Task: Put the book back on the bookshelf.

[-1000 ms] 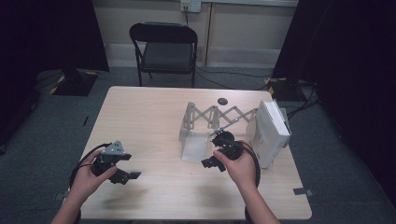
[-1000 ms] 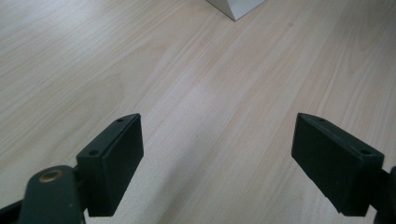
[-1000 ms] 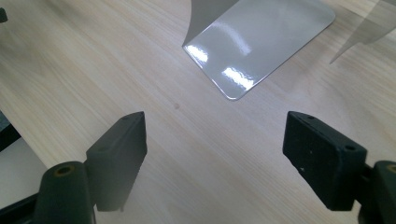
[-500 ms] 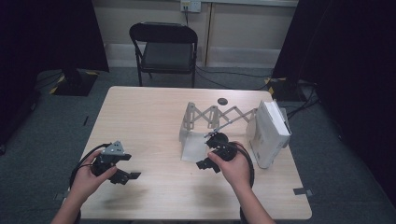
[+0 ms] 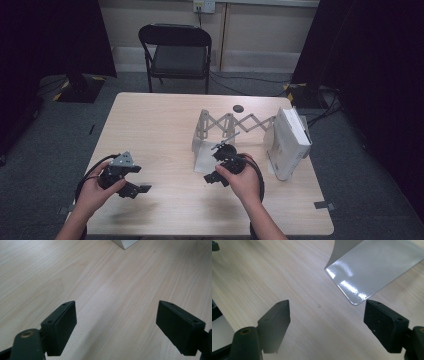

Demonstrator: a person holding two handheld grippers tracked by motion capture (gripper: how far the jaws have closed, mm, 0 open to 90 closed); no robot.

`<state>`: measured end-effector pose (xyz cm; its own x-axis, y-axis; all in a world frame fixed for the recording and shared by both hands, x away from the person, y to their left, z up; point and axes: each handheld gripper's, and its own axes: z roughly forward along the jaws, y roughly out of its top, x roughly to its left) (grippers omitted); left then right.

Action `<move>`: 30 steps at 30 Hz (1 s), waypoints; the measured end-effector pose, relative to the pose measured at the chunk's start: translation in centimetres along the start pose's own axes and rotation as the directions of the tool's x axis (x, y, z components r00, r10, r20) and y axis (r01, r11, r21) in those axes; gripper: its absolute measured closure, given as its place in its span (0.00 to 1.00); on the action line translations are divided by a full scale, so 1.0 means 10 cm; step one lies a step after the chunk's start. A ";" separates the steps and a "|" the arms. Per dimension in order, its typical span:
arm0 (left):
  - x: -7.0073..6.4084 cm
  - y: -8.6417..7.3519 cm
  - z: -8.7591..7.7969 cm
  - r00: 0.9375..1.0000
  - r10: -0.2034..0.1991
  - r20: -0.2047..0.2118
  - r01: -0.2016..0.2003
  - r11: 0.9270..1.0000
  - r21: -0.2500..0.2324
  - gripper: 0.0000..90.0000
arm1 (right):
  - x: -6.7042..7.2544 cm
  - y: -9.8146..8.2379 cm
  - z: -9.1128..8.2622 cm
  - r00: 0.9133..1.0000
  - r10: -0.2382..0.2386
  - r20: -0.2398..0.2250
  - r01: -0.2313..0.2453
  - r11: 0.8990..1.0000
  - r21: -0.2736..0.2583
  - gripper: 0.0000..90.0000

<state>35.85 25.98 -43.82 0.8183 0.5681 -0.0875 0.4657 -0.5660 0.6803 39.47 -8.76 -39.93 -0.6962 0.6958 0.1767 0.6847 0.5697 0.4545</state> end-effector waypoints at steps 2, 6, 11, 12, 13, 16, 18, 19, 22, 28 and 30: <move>0.00 0.00 0.00 1.000 0.001 0.002 -0.001 1.000 0.001 0.19 | 0.01 0.01 0.02 1.000 -0.003 -0.006 0.003 1.000 -0.002 0.23; 0.00 0.00 0.00 1.000 0.001 0.002 -0.001 1.000 -0.003 0.19 | 0.03 0.02 0.09 1.000 -0.011 -0.012 0.011 1.000 0.005 0.23; -0.01 -0.01 0.01 1.000 0.003 0.003 -0.003 1.000 0.002 0.19 | 0.05 0.03 0.15 1.000 -0.016 -0.018 0.016 1.000 0.004 0.23; -0.01 -0.01 0.01 1.000 0.001 0.004 -0.001 1.000 0.001 0.19 | 0.06 0.03 0.16 1.000 -0.013 -0.024 0.013 1.000 0.003 0.23; -0.01 -0.01 0.01 1.000 0.000 0.003 0.000 1.000 0.001 0.19 | 0.07 0.03 0.18 1.000 -0.013 -0.027 0.013 1.000 -0.001 0.23; -0.01 -0.01 0.00 1.000 0.000 0.004 0.000 1.000 -0.004 0.19 | 0.08 0.03 0.21 0.999 -0.013 -0.034 0.012 1.000 -0.001 0.23; -0.01 -0.01 0.00 1.000 0.001 0.002 -0.001 1.000 0.000 0.19 | 0.09 0.02 0.25 0.999 -0.014 -0.039 0.014 1.000 0.000 0.23; -0.01 -0.01 0.00 1.000 0.001 0.004 -0.001 1.000 -0.002 0.19 | 0.10 0.01 0.26 0.999 -0.015 -0.039 0.015 1.000 0.000 0.23; -0.01 -0.01 0.01 1.000 0.001 0.004 -0.001 1.000 -0.002 0.19 | 0.10 0.01 0.30 0.999 -0.012 -0.050 0.012 1.000 -0.003 0.23; -0.02 -0.01 0.02 1.000 0.004 0.006 -0.004 1.000 0.004 0.19 | 0.13 0.00 0.37 0.999 -0.023 -0.047 0.023 1.000 0.005 0.23; -0.02 -0.01 0.02 1.000 0.001 0.008 -0.001 1.000 0.003 0.19 | 0.14 0.00 0.39 0.999 -0.028 -0.045 0.029 1.000 0.012 0.23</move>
<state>35.71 25.78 -44.07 0.8215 0.5627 -0.0926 0.4657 -0.5682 0.6784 39.30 -6.06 -43.08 -0.7241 0.6590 0.2034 0.6672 0.5946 0.4487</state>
